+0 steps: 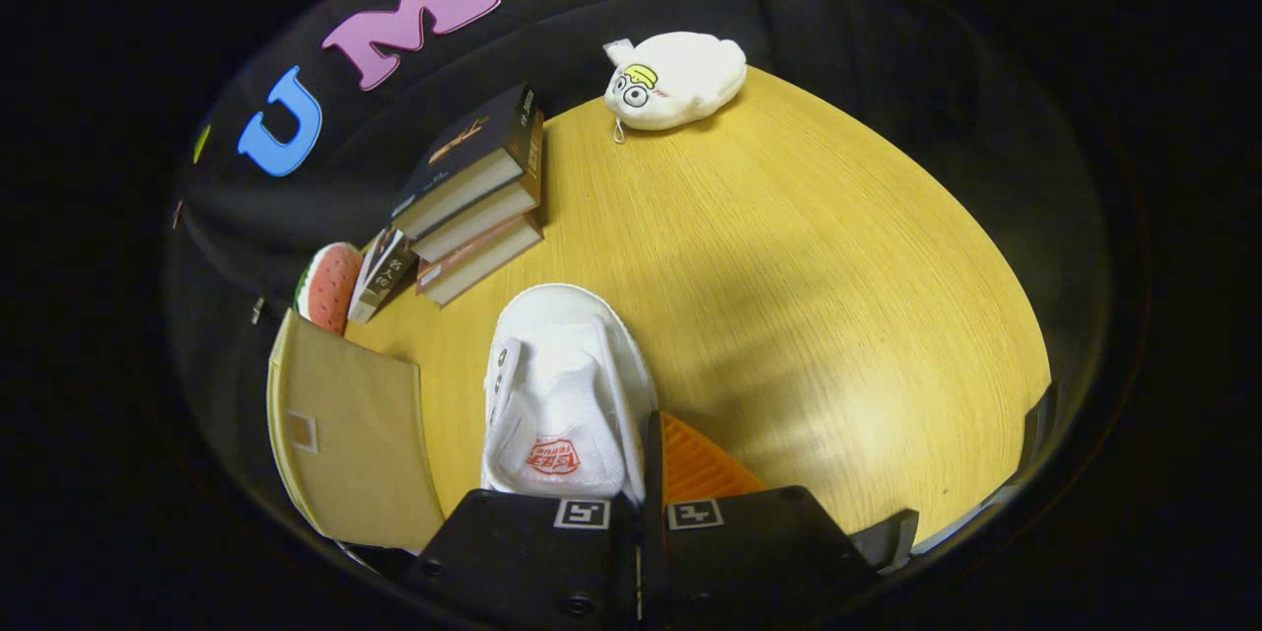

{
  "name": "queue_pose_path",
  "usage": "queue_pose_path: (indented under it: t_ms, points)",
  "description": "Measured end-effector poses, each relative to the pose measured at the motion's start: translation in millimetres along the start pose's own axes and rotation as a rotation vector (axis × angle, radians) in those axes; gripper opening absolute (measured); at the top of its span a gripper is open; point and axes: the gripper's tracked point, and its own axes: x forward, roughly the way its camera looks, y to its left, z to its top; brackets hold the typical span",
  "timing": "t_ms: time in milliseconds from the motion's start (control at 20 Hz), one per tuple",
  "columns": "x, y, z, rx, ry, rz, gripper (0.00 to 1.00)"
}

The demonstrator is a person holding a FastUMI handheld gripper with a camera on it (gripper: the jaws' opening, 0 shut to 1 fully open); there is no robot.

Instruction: Open the storage box then place both shoes into the box .Put the left shoe in first, then the right shoe, with the right side of both shoes facing outward in a uniform manner.

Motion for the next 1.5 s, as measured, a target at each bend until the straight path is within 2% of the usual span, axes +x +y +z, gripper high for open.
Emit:
queue_pose_path:
  t_ms: [250, 500, 850, 1100, 1500]
  points:
    - [-45.1, 50.0, 25.8, 0.033, -0.038, 0.062, 0.07]
    - [-91.8, 116.2, 39.6, -0.007, -0.085, 0.108, 0.07]
    - [-110.1, 234.6, 4.8, -0.059, -0.048, 0.171, 0.07]
    - [-83.7, 283.2, -40.8, -0.134, -0.001, 0.133, 0.07]
    - [-25.1, 285.0, -64.4, -0.289, -0.030, -0.080, 0.07]
